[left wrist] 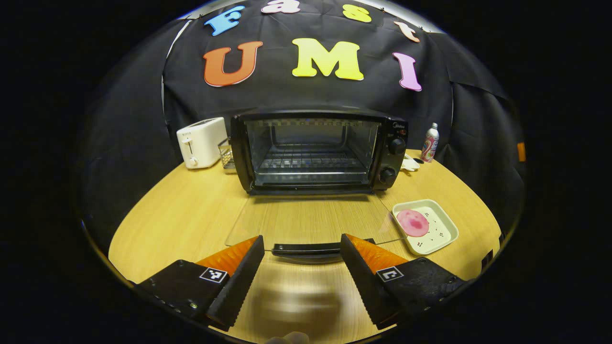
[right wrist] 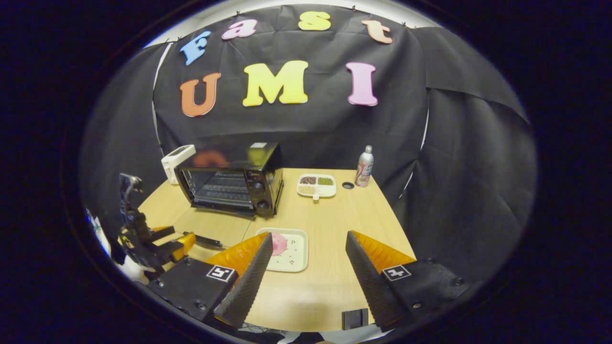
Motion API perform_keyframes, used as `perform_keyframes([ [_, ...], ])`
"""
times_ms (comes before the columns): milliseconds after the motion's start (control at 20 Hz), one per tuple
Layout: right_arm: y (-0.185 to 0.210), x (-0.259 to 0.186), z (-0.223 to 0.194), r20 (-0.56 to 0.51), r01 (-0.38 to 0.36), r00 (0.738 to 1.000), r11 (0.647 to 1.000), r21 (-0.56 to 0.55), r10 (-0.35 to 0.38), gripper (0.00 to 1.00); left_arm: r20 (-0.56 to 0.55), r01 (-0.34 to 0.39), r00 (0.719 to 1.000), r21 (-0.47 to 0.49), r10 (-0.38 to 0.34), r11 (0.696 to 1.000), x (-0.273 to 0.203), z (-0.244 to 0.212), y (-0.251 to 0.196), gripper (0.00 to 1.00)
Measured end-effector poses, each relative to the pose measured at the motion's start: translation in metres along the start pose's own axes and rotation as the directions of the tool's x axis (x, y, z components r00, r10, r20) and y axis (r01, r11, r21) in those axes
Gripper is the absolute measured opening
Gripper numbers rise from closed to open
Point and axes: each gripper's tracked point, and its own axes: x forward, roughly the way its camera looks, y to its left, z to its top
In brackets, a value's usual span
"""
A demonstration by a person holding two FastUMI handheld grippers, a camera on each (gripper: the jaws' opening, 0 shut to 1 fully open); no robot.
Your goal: Open the electric oven with the left hand, put the food in, and close the electric oven.
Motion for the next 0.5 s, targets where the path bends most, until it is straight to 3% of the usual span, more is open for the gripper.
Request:
perform_keyframes([
  [150, 0.003, 0.043, -0.030, -0.103, -0.039, 0.994, 0.999, 0.017, 0.040, 0.84, 0.048, -0.011, 0.999, -0.007, 0.012, 1.000, -0.024, 0.026, 0.007, 0.97],
  [250, 0.003, 0.071, -0.052, -0.166, -0.063, 0.984, 0.998, -0.002, 0.062, 0.82, 0.081, -0.016, 0.997, -0.008, 0.017, 1.000, -0.042, 0.045, 0.007, 0.97],
  [500, 0.006, 0.144, -0.093, -0.326, -0.117, 0.939, 0.993, -0.015, 0.106, 0.63, 0.158, -0.013, 0.987, -0.023, 0.017, 1.000, -0.085, 0.085, -0.010, 0.97],
])
